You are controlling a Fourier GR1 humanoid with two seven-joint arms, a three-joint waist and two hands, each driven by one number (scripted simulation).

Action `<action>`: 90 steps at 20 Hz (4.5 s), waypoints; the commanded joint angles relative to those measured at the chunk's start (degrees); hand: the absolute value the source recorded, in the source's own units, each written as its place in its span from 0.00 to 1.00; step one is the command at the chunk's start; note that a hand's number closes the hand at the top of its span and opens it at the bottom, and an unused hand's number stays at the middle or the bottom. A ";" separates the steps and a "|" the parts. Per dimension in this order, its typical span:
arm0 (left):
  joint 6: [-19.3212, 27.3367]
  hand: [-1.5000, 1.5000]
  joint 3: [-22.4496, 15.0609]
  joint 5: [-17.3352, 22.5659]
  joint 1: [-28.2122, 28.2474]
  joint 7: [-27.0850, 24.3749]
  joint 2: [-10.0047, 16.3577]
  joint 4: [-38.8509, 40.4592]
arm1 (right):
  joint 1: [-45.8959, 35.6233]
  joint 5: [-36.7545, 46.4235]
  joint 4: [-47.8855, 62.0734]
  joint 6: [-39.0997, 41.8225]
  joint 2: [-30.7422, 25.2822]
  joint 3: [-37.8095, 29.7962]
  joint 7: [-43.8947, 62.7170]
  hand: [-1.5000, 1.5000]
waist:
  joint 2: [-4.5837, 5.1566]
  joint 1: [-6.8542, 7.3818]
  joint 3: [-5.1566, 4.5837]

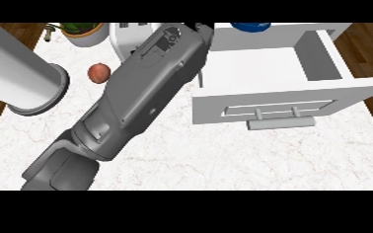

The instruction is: Pick up the can, place it into the drawer and close the drawer

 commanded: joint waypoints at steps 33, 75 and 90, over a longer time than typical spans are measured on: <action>7.26 0.00 -15.97 19.54 -1.62 -9.90 0.01 9.80 | -3.66 3.98 -4.25 0.34 0.02 -0.09 -0.82 0.00 | 0.29 -1.11 0.00; 9.17 0.00 -15.28 17.23 3.54 -7.91 7.89 -1.15 | -47.26 93.19 45.99 -20.18 -7.13 41.35 -22.43 0.00 | -0.55 5.61 -0.08; 10.30 0.00 -16.36 12.92 10.68 1.04 17.84 -16.61 | -64.36 103.40 86.49 -43.84 -5.13 35.86 -22.81 0.00 | -0.29 6.72 -0.03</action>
